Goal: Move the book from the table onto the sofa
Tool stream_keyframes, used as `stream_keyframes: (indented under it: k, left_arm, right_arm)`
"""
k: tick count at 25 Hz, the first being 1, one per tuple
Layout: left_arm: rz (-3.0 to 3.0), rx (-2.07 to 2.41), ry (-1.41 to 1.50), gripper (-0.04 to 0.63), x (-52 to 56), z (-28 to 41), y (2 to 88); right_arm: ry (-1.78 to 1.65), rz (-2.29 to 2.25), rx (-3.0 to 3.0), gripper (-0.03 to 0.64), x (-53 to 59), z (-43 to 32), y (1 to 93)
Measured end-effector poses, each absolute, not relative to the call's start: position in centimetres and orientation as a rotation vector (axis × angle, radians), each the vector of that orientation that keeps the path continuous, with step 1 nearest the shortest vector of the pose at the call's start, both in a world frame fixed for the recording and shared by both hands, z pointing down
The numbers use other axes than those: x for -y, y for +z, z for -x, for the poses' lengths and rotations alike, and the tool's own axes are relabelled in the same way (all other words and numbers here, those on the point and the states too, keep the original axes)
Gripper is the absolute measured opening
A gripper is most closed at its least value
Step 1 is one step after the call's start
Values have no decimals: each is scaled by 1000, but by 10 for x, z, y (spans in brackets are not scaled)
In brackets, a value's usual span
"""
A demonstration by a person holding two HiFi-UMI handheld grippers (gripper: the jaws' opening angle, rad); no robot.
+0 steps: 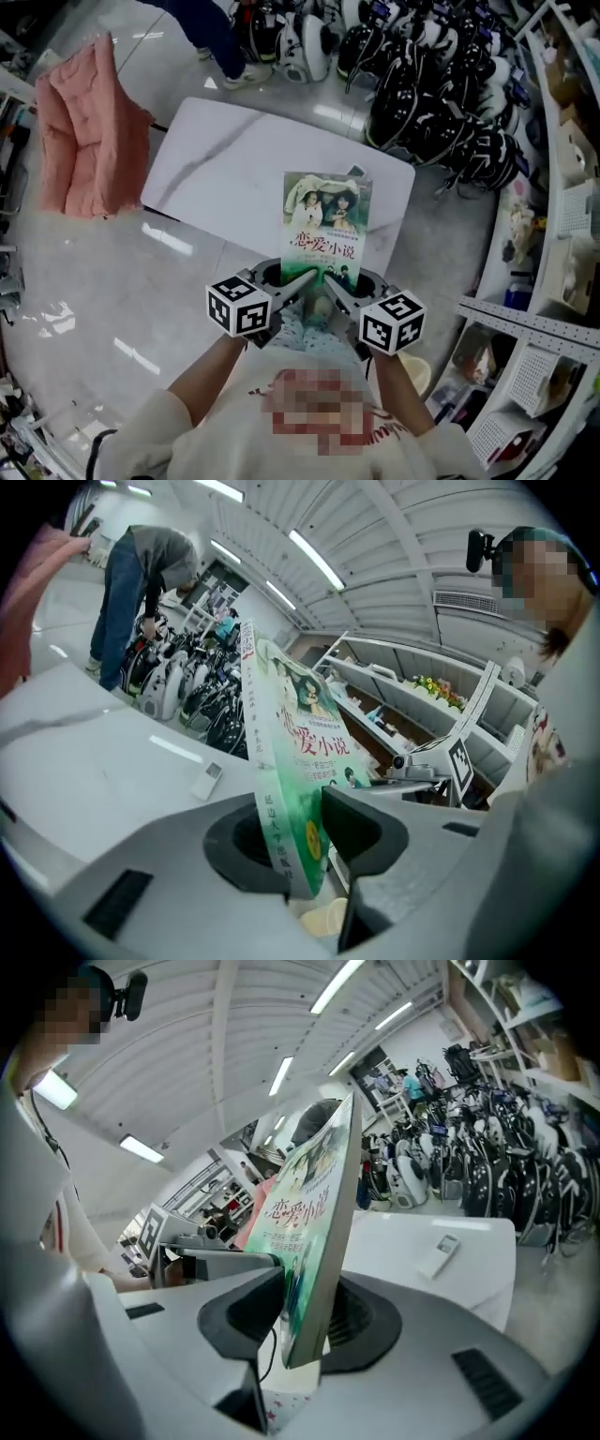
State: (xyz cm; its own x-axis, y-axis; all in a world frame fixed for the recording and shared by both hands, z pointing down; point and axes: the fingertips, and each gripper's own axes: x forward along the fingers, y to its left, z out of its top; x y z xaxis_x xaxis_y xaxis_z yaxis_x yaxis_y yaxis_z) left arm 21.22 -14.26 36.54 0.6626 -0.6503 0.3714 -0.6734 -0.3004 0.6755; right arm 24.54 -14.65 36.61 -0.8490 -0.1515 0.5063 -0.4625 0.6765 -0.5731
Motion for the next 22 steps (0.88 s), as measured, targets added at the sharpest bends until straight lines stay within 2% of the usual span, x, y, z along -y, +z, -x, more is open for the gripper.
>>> stream_keyframes:
  k: [7, 22]
  left_arm:
    - [-2013, 1244, -62, 123, 135, -188, 296]
    - [-1742, 1681, -294, 123, 47, -91, 287]
  right_arm:
    - [821, -296, 2554, 112, 145, -221, 297]
    - [631, 233, 2525, 117, 69, -116, 288]
